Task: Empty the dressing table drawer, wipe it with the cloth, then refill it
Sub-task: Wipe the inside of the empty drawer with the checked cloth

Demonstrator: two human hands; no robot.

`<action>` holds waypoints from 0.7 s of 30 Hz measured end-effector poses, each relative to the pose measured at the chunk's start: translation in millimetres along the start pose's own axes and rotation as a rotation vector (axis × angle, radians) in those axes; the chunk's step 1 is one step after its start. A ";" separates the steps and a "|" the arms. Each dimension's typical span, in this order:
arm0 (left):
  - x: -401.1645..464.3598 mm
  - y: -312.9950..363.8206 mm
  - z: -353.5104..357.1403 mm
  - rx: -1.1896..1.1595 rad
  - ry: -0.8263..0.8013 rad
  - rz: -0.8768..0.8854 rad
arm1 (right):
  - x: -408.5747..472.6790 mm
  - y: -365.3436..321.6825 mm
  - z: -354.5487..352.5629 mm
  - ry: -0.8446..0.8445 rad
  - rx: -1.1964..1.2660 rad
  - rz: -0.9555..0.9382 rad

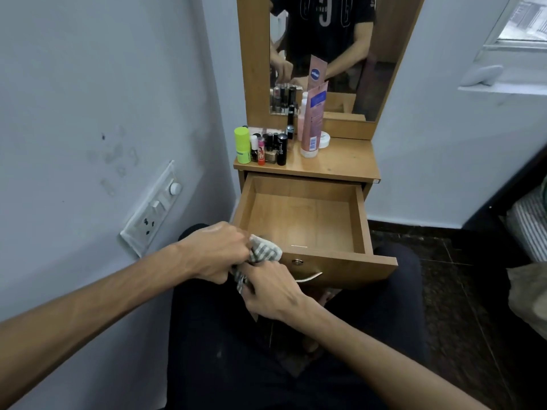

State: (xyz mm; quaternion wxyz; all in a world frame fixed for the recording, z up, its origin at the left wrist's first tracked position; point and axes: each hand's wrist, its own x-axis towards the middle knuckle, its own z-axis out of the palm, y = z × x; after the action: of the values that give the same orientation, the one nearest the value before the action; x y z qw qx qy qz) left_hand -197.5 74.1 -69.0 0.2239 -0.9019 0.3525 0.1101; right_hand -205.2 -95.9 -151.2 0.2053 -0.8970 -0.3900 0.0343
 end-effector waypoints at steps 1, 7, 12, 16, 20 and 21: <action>2.3 5.2 0.0 0.023 -0.034 0.002 | 0.5 3.1 3.4 -0.036 0.020 0.002; 20.6 45.5 8.5 0.022 -0.148 0.018 | -15.8 20.5 22.7 -0.245 0.064 0.042; 59.2 81.3 16.8 -0.084 -0.139 0.073 | -50.2 39.9 6.3 -0.389 -0.080 0.288; 90.9 119.0 3.8 -0.091 -0.114 0.148 | -81.5 63.2 -24.2 -0.418 -0.144 0.438; 107.0 128.2 -21.2 -0.070 0.183 0.215 | -100.4 73.3 -69.3 -0.275 -0.126 0.510; 109.6 122.7 -25.7 -0.099 0.323 0.212 | -104.5 74.3 -78.4 -0.205 -0.116 0.513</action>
State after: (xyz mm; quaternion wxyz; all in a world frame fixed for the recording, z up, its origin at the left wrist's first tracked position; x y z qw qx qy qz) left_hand -200.9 -82.4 -125.6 0.1073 -0.8756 0.4710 0.0042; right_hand -209.4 -242.7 -119.2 0.0976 -0.9685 -0.1702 0.1531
